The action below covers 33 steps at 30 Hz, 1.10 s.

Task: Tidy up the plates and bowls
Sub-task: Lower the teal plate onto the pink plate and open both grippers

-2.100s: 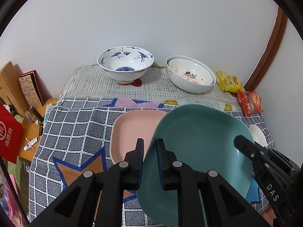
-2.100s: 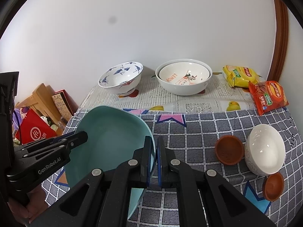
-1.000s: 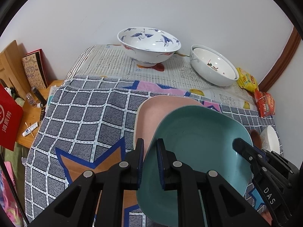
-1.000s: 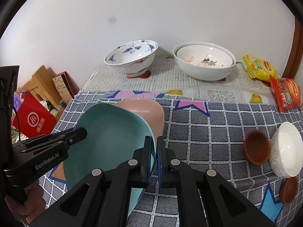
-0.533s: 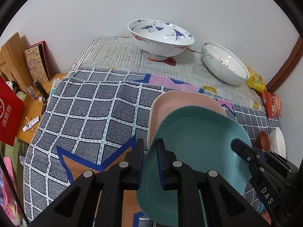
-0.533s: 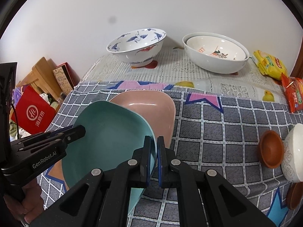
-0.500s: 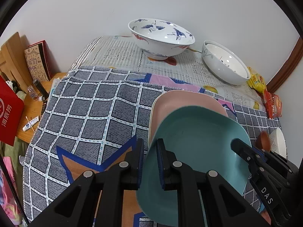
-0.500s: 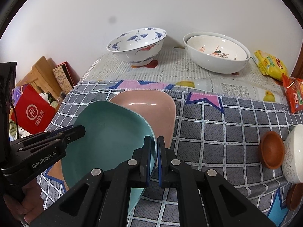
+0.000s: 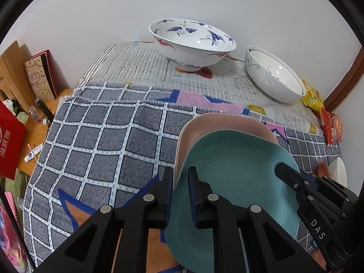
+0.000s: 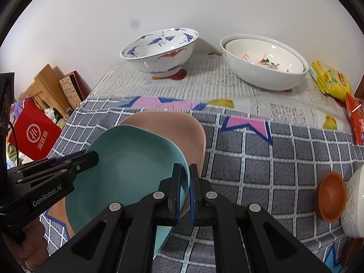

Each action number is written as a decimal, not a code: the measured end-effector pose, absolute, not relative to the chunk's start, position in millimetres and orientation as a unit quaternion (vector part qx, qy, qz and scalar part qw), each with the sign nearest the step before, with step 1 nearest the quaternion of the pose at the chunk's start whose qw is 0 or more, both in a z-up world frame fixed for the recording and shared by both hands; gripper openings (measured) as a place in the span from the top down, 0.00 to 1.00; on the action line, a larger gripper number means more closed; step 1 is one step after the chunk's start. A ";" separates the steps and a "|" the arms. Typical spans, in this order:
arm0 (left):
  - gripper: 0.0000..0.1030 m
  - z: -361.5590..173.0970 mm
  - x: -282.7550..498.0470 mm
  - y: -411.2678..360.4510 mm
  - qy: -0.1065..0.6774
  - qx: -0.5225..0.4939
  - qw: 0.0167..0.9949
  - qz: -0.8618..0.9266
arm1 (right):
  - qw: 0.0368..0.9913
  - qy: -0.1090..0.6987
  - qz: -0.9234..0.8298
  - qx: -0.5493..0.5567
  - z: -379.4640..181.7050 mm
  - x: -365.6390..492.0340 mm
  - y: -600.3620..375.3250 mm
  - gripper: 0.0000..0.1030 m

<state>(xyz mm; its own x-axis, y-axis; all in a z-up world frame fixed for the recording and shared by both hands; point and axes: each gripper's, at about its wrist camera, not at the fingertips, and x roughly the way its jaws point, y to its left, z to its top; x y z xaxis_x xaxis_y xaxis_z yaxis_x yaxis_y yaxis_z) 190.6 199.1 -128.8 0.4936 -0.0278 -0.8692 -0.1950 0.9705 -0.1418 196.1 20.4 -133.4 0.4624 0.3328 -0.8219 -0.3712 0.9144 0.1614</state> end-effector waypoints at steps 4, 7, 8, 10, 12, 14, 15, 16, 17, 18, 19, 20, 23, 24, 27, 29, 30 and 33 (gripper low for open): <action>0.87 -128.4 198.8 199.0 0.496 -0.116 0.859 0.049 | 0.856 0.472 0.210 -0.024 -132.7 206.5 21.8 0.94; 0.87 -130.4 204.6 200.1 0.497 -0.123 0.858 0.049 | 0.856 0.469 0.214 -0.028 -132.5 214.6 22.2 0.94; 0.87 -131.0 206.6 200.1 0.497 -0.125 0.857 0.049 | 0.856 0.469 0.216 -0.031 -132.9 217.4 22.9 0.94; 0.87 -132.5 210.5 199.5 0.497 -0.124 0.857 0.053 | 0.856 0.467 0.220 -0.033 -134.3 222.7 23.7 0.94; 0.87 -133.9 213.5 199.5 0.498 -0.123 0.857 0.055 | 0.854 0.468 0.224 -0.033 -135.7 227.2 24.2 0.94; 0.87 -134.9 216.2 200.7 0.497 -0.127 0.856 0.056 | 0.854 0.467 0.226 -0.036 -136.9 230.9 25.0 0.94; 0.87 -135.6 217.5 201.6 0.497 -0.129 0.856 0.057 | 0.854 0.466 0.228 -0.037 -137.4 232.5 25.7 0.94; 0.87 -136.3 218.9 202.3 0.497 -0.130 0.856 0.058 | 0.854 0.466 0.230 -0.038 -138.2 235.0 26.3 0.94; 0.87 -136.9 220.0 202.9 0.497 -0.132 0.856 0.059 | 0.853 0.466 0.231 -0.038 -138.9 236.1 26.8 0.94; 0.87 -137.9 221.1 204.0 0.497 -0.135 0.855 0.061 | 0.852 0.466 0.234 -0.041 -139.8 238.0 27.9 0.94; 0.87 -138.9 222.2 204.6 0.498 -0.137 0.854 0.062 | 0.852 0.465 0.236 -0.043 -140.5 239.5 28.6 0.94; 0.87 -139.7 223.1 204.5 0.498 -0.137 0.854 0.062 | 0.852 0.465 0.238 -0.045 -141.1 240.6 29.3 0.94; 0.87 -140.5 224.9 203.7 0.498 -0.136 0.854 0.064 | 0.849 0.465 0.247 -0.049 -142.7 244.3 30.1 0.93; 0.87 -140.5 225.5 203.2 0.498 -0.135 0.854 0.065 | 0.847 0.466 0.250 -0.050 -143.1 245.8 29.8 0.93; 0.87 -140.5 225.4 202.4 0.498 -0.134 0.855 0.065 | 0.844 0.466 0.260 -0.051 -143.0 247.1 29.7 0.90; 0.87 -141.2 225.2 201.4 0.499 -0.129 0.854 0.068 | 0.844 0.464 0.263 -0.051 -142.0 246.0 29.3 0.89; 0.87 -141.6 224.7 201.1 0.500 -0.129 0.854 0.067 | 0.845 0.463 0.265 -0.052 -141.4 245.3 29.5 0.89; 0.87 -141.2 222.0 201.2 0.500 -0.132 0.853 0.064 | 0.847 0.457 0.264 -0.056 -139.3 242.3 29.5 0.88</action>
<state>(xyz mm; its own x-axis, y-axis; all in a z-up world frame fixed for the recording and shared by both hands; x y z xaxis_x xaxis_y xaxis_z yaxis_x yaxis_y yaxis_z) 222.0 201.2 -141.2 0.4909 -0.0228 -0.8709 -0.2414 0.9569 -0.1612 242.3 29.4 -139.3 0.4423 0.3965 -0.8045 -0.4982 0.8545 0.1473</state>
